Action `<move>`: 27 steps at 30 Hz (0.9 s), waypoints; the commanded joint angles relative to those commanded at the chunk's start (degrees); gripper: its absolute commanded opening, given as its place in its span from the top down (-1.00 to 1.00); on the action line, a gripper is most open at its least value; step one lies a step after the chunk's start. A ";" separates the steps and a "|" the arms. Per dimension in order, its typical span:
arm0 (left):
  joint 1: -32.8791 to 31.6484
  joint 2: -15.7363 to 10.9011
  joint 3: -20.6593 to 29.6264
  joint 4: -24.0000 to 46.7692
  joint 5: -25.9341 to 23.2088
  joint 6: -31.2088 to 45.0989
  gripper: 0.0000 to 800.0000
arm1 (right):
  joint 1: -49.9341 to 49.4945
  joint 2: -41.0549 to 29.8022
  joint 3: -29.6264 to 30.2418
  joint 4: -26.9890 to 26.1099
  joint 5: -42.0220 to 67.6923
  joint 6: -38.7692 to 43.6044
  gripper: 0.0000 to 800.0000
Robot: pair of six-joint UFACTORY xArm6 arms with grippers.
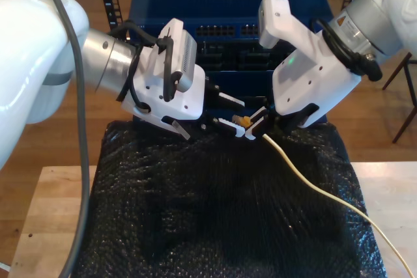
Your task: Grab the cable and plug it in
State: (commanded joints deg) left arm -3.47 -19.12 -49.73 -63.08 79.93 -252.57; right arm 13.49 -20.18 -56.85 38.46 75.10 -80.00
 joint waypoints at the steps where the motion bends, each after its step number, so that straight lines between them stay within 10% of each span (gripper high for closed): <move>1: 0.00 0.00 0.00 0.00 0.00 0.00 0.09 | 0.00 0.00 0.00 0.00 0.00 0.00 0.99; 27: -0.09 -0.53 0.44 -1.32 0.88 -0.35 0.55 | 0.00 -0.09 0.00 0.00 0.00 0.00 0.99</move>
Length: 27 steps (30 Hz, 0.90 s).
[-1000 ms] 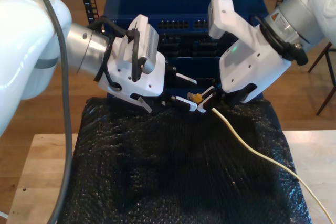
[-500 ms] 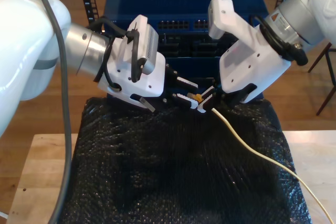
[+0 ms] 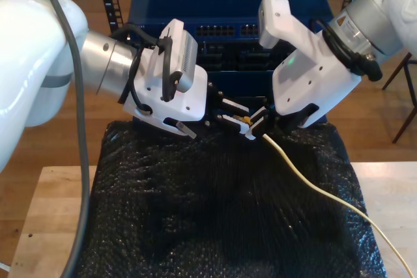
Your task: Grab the cable and plug it in
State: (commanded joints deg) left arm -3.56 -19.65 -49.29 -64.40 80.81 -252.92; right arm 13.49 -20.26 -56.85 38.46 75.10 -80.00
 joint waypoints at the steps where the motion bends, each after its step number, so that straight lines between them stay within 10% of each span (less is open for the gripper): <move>1: 0.00 0.00 0.00 0.00 0.00 0.00 0.58 | 0.00 0.00 0.00 0.00 0.00 0.00 0.99; 13: 0.00 0.00 0.53 0.00 0.00 -0.18 0.99 | 0.00 -0.26 0.09 0.00 0.09 0.00 0.91; 21: 0.00 0.00 0.35 -0.09 0.00 -0.44 0.99 | 0.00 -0.53 -0.70 -0.62 3.78 -0.35 -0.37; 27: 0.09 0.00 0.18 -1.05 0.00 -1.67 0.99 | -4.92 -2.81 -5.89 -5.27 8.35 -0.44 -0.53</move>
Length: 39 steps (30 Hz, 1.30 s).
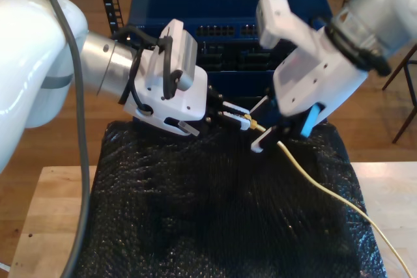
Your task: Grab the cable and plug it in
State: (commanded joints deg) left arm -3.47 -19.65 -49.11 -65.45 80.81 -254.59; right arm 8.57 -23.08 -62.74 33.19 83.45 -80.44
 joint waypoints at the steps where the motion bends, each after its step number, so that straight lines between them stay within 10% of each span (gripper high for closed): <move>1: 0.09 0.00 0.00 -0.09 0.00 -0.18 0.99 | -1.49 -0.70 -0.62 -0.62 0.44 -0.09 -0.54; 7: 0.18 0.35 -0.26 -0.35 0.09 -1.93 0.99 | -5.27 -1.49 -1.23 -0.44 1.93 -0.26 -1.00; 39: 8.35 12.84 -5.80 -12.48 24.09 -13.98 0.99 | -5.10 -12.40 0.09 2.81 1.58 -15.21 -0.99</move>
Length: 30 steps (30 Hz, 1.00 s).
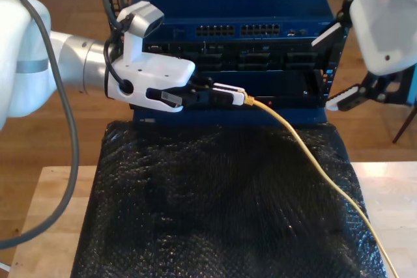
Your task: Grab the cable and plug it in
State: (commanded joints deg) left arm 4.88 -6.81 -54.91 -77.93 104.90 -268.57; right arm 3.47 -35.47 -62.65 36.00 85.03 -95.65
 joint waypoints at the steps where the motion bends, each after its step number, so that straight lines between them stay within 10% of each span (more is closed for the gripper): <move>1: 0.00 0.18 -0.09 -0.70 0.88 -0.79 0.99 | 0.00 -0.44 0.53 1.14 0.00 -0.88 -0.99; 30: 1.49 4.57 -0.97 -8.35 13.19 -5.45 0.99 | 0.53 -10.55 8.44 10.46 -9.05 -10.20 -0.93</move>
State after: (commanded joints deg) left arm 6.37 -2.24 -55.88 -86.29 118.09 -274.02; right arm 4.00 -46.02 -54.21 46.46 75.98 -105.85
